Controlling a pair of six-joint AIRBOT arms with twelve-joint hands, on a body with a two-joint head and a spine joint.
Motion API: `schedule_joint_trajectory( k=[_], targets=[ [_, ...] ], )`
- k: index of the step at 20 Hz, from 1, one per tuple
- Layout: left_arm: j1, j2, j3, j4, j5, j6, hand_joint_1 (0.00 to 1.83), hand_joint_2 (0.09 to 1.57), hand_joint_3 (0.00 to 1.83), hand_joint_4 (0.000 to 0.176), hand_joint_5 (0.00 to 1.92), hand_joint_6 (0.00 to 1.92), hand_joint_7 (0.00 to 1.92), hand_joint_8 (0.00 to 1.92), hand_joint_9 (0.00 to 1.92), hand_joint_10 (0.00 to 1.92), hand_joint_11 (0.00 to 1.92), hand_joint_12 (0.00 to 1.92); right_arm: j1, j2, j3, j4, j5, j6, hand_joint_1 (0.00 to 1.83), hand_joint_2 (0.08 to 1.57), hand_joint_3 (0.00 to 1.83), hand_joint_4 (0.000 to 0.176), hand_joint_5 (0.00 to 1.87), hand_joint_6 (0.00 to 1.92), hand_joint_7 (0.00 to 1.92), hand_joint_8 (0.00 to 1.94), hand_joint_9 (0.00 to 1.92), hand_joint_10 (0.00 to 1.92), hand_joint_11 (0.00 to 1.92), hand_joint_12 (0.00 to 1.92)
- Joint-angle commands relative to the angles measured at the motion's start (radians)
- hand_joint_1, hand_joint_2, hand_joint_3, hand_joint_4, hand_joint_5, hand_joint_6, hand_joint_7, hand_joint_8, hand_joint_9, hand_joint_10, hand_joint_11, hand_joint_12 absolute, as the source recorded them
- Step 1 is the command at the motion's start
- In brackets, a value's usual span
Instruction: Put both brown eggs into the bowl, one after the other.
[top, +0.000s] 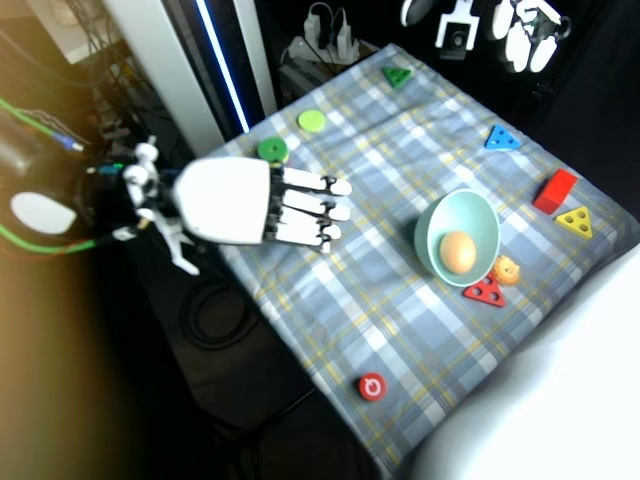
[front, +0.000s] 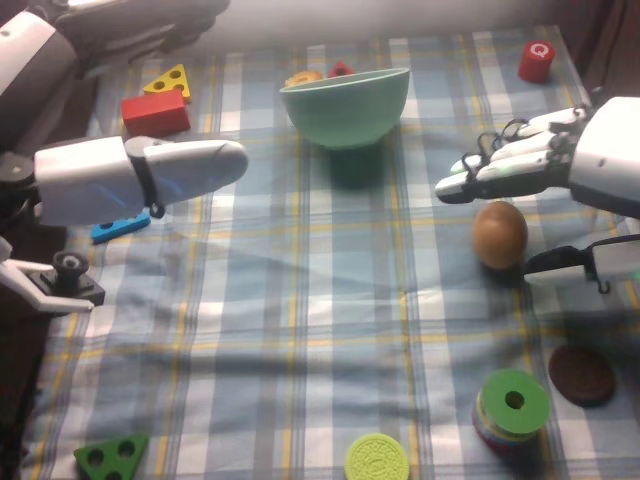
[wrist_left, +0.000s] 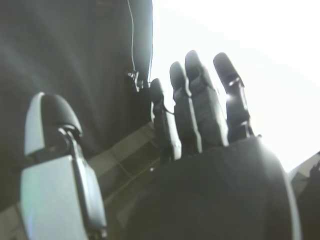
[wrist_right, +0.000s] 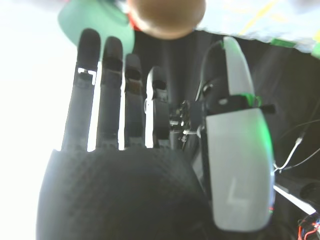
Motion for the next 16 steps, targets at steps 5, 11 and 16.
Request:
schedule_joint_trajectory(
  k=[5, 11, 16],
  targets=[
    [0.021, 0.002, 0.033, 0.006, -0.155, -0.145, 0.92, 0.85, 0.0, 0.065, 0.55, 0.0, 0.55, 0.0, 0.55, 0.01, 0.04, 1.15, 0.037, -0.004, 0.014, -0.014, 0.024, 0.004, 1.2, 1.01, 0.0, 0.013, 0.55, 0.0, 0.65, 0.0, 0.72, 0.01, 0.47, 0.73],
    [0.026, 0.0, 0.033, 0.004, -0.161, -0.154, 0.9, 0.88, 0.0, 0.076, 0.57, 0.0, 0.54, 0.0, 0.52, 0.0, 0.0, 1.18, 0.042, -0.005, 0.017, -0.022, 0.016, 0.004, 1.31, 1.06, 0.0, 0.0, 0.72, 0.0, 0.75, 0.0, 0.85, 0.01, 0.49, 0.94],
    [0.029, -0.002, 0.033, 0.004, -0.162, -0.159, 0.96, 0.85, 0.0, 0.068, 0.58, 0.0, 0.55, 0.0, 0.53, 0.0, 0.0, 1.23, 0.045, -0.01, 0.026, -0.02, 0.003, 0.004, 1.37, 1.16, 0.0, 0.0, 0.91, 0.01, 0.82, 1.24, 0.82, 1.42, 0.83, 1.64]
  ],
)
